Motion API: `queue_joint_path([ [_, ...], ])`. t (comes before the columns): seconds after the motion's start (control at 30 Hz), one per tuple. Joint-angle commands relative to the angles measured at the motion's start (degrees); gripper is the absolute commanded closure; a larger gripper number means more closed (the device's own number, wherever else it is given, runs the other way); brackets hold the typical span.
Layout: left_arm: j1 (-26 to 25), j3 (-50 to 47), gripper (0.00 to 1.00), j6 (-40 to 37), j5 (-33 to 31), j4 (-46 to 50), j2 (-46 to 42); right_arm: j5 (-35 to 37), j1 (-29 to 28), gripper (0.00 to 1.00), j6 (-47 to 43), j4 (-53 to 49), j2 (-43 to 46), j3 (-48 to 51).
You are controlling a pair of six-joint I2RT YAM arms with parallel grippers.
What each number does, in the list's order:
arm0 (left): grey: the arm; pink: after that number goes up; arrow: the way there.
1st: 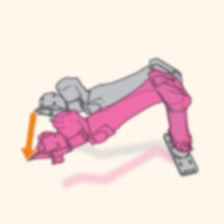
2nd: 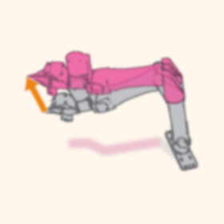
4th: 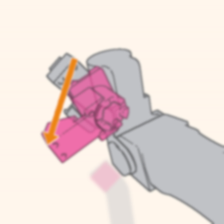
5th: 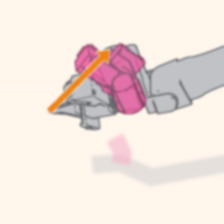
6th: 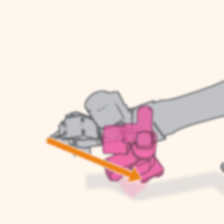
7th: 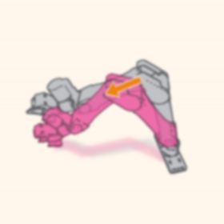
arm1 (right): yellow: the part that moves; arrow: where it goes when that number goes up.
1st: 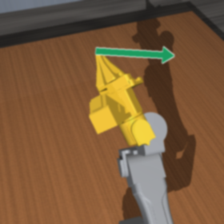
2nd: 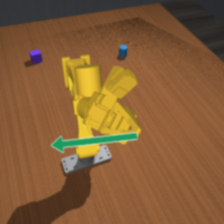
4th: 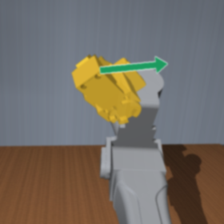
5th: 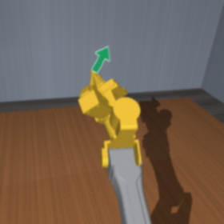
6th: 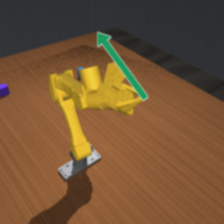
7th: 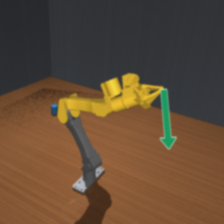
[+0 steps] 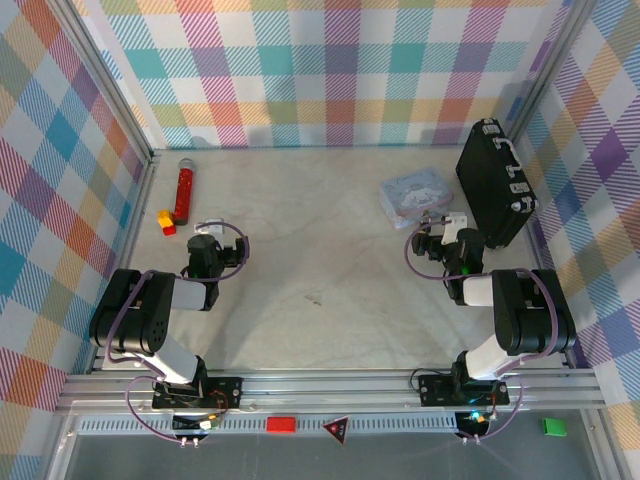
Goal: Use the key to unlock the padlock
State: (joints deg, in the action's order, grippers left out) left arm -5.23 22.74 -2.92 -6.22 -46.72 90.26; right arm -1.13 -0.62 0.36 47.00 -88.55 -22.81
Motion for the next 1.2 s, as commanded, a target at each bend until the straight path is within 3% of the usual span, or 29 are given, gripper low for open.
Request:
queue_joint_path([
  [0.0,-0.7,-0.6,0.0,-1.9,1.4,-2.8,-3.1,-0.5,-1.3,0.01,-2.3,3.0,3.3,2.0],
  [0.13,-3.8,-3.7,0.0,-3.4,-3.0,0.0,-13.6,2.9,-5.8,0.01,-5.5,-2.5,10.1,2.1],
  [0.27,-5.6,0.1,0.0,1.7,-5.1,18.0,-28.0,3.7,-9.5,0.01,-6.9,-17.9,18.8,-2.4],
  [0.37,-5.8,4.0,0.0,9.3,-4.7,28.3,-36.6,0.4,-10.0,0.01,-0.1,-30.1,25.2,-8.0],
  [0.6,-5.8,15.2,0.0,25.2,-11.3,57.4,-47.8,-6.8,-10.0,0.01,16.7,-54.9,33.8,-21.6],
  [0.77,-5.8,19.8,0.0,40.3,-18.9,79.4,-51.9,-3.8,-9.7,0.01,25.2,-66.9,37.7,-23.4],
  [1.0,-5.8,16.8,0.0,34.1,4.5,78.7,-51.1,-13.0,-11.1,0.01,24.5,-75.1,39.5,-23.7],
  [1.1,-7.5,14.1,0.0,35.1,11.3,76.9,-48.8,-10.9,-17.1,0.0,25.0,-78.2,38.0,-23.8],
  [1.17,-10.1,12.1,0.0,36.2,12.4,75.2,-47.8,-7.6,-22.5,0.01,25.8,-79.2,36.8,-23.7],
])
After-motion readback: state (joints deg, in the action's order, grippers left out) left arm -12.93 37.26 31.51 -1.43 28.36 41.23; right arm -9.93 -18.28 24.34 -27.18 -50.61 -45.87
